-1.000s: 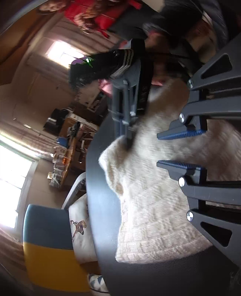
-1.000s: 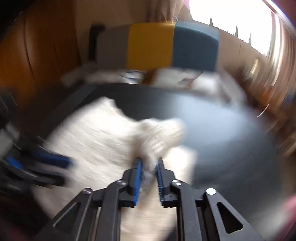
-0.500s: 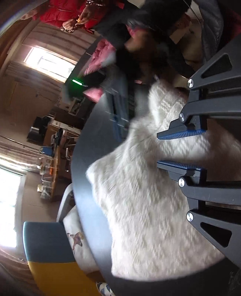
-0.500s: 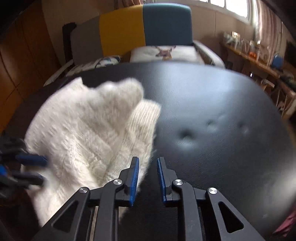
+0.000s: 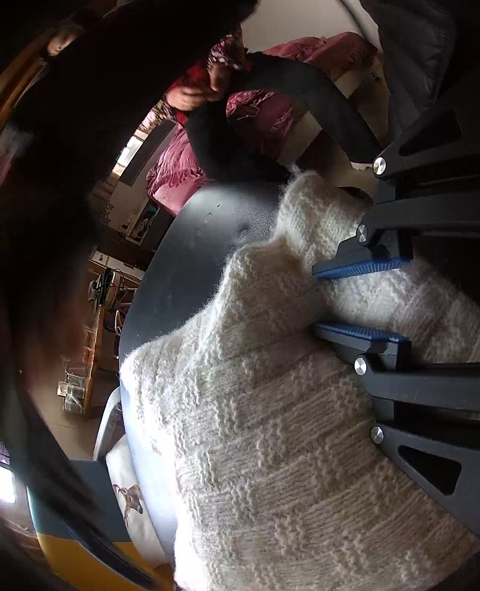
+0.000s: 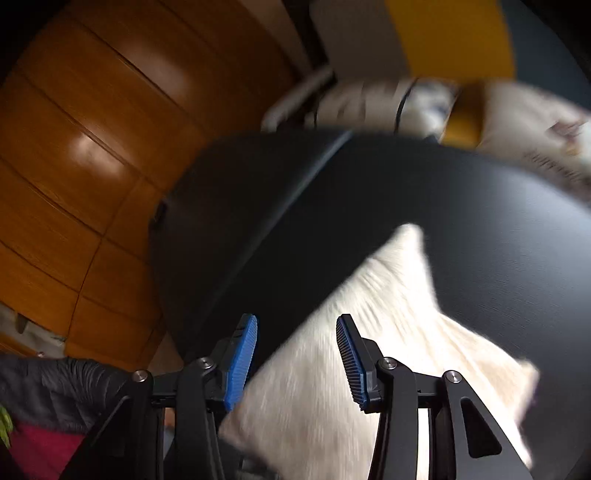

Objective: Fold clothes

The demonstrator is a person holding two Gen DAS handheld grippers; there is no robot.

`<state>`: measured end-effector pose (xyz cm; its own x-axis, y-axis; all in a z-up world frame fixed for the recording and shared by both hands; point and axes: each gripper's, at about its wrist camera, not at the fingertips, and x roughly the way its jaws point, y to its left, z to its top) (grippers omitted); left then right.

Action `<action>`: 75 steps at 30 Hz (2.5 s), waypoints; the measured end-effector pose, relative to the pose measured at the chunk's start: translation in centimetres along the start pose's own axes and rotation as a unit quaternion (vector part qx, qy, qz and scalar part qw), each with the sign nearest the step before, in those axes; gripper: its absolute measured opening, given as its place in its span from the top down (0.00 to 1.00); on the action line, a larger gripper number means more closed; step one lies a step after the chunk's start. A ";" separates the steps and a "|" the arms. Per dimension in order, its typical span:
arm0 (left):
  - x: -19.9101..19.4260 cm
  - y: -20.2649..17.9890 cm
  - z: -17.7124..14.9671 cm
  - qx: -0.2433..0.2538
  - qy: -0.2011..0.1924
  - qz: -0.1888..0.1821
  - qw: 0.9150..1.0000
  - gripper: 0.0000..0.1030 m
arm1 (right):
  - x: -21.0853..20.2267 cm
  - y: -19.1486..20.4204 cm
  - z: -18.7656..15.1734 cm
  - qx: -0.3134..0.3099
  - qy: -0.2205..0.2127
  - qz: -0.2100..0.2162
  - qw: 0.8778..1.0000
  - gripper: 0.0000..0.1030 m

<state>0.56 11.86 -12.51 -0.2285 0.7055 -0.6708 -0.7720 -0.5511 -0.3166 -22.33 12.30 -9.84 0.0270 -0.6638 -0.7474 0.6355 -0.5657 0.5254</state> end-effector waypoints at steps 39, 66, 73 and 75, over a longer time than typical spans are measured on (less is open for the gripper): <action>-16.2 15.5 -7.8 -0.341 -0.124 -0.028 0.931 0.60 | -10.7 -9.7 -25.7 0.364 -0.219 0.052 0.904 0.00; -6.3 16.8 -1.5 -0.294 -0.002 -0.058 0.954 0.51 | -5.8 -6.7 -20.5 0.289 -0.205 -0.013 0.935 0.12; -7.6 13.7 -0.8 -0.244 -0.026 -0.028 0.969 0.61 | -5.4 -5.3 -20.4 0.280 -0.222 -0.073 0.931 0.41; -8.0 13.2 -0.6 -0.247 -0.036 -0.046 0.967 0.61 | -5.7 -4.9 -20.7 0.282 -0.236 -0.078 0.927 0.42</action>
<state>-7.48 -1.33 -11.76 -0.2259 0.7815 -0.5816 -0.4176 -0.6171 -0.6670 -9.61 28.98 -16.53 -0.4563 -0.6174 -0.6408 0.0959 -0.7501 0.6544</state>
